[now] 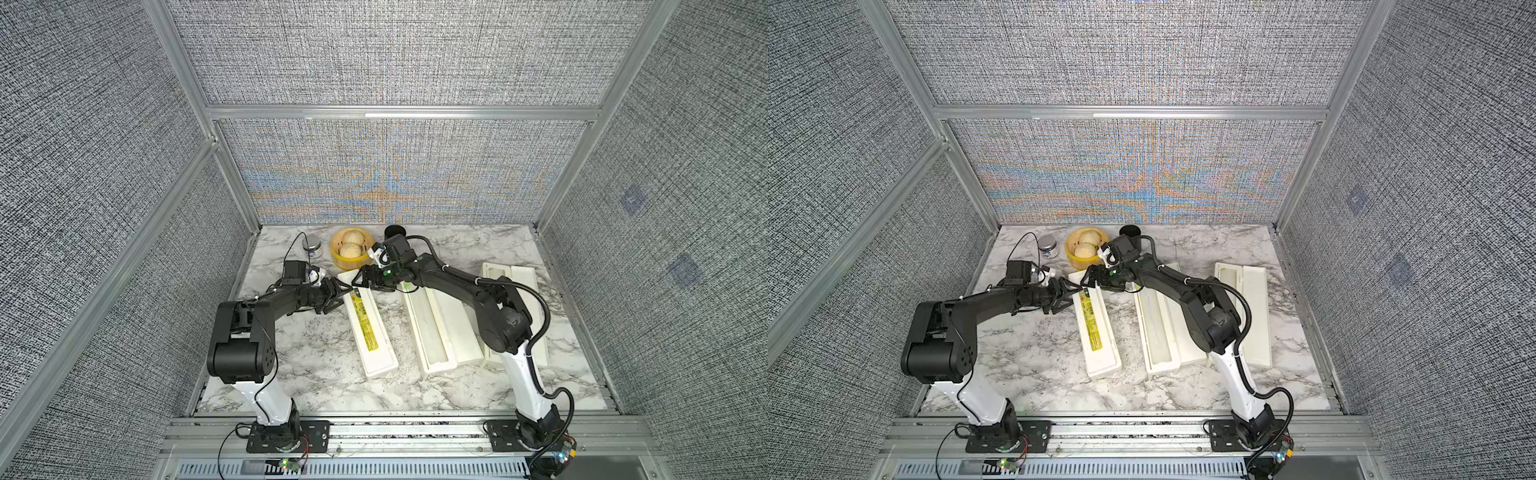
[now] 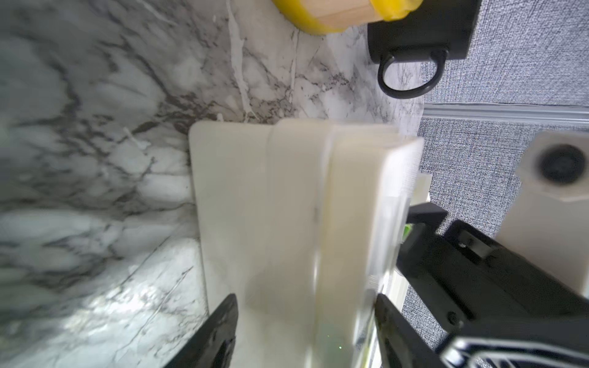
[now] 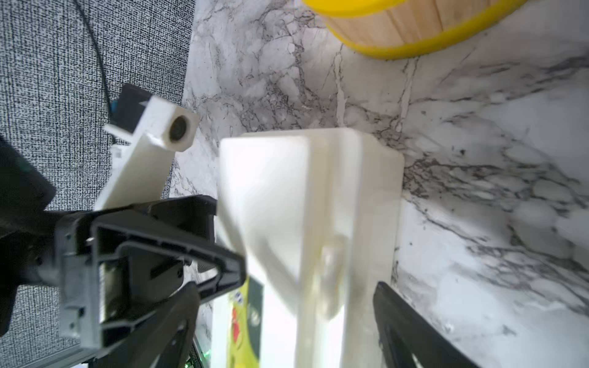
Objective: Put plastic wrap rolls into dispensers
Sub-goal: Close the lid on the plastic wrap cutting box, then open the lid of the plastic wrap cutting box.
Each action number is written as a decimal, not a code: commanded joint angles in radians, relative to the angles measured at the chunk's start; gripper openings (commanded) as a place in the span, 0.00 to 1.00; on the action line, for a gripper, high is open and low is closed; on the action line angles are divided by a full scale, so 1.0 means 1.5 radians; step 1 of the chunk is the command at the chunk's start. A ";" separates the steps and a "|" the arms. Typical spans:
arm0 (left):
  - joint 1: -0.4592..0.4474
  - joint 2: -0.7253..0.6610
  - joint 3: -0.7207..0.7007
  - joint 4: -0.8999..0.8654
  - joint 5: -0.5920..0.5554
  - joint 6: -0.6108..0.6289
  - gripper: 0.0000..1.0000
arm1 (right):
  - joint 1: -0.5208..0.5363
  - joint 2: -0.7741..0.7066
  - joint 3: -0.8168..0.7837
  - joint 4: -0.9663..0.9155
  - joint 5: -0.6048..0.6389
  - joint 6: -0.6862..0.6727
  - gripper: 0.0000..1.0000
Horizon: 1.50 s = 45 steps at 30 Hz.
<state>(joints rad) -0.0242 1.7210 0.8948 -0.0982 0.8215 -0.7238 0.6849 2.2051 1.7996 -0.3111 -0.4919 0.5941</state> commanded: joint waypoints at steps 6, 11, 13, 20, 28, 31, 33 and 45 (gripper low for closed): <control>0.037 -0.084 -0.003 -0.101 -0.052 0.030 0.68 | 0.046 -0.045 0.034 -0.220 0.195 -0.123 0.99; 0.038 -0.118 -0.045 -0.104 -0.057 0.031 0.68 | 0.093 -0.037 0.060 -0.279 0.256 -0.113 0.99; 0.039 -0.127 -0.068 -0.095 -0.056 0.027 0.68 | 0.110 -0.028 0.073 -0.293 0.268 -0.104 0.99; 0.046 -0.156 -0.103 -0.090 -0.059 0.029 0.68 | 0.155 0.028 0.152 -0.403 0.371 -0.082 0.99; 0.047 -0.155 -0.106 -0.092 -0.049 0.041 0.68 | 0.175 0.065 0.198 -0.447 0.394 -0.072 0.99; 0.047 -0.147 -0.109 -0.076 -0.034 0.032 0.68 | 0.172 0.049 0.185 -0.426 0.367 -0.068 0.99; 0.047 -0.141 -0.108 -0.069 -0.026 0.030 0.68 | 0.168 0.039 0.177 -0.413 0.344 -0.068 0.98; 0.041 -0.105 -0.096 -0.035 0.001 0.017 0.68 | 0.143 -0.011 0.096 -0.312 0.221 -0.043 0.93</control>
<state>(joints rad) 0.0414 1.5509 0.7422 -0.1894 0.7940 -0.6903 0.9035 2.2017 1.9587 -0.8024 -0.0948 0.5182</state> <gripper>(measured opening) 0.678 0.937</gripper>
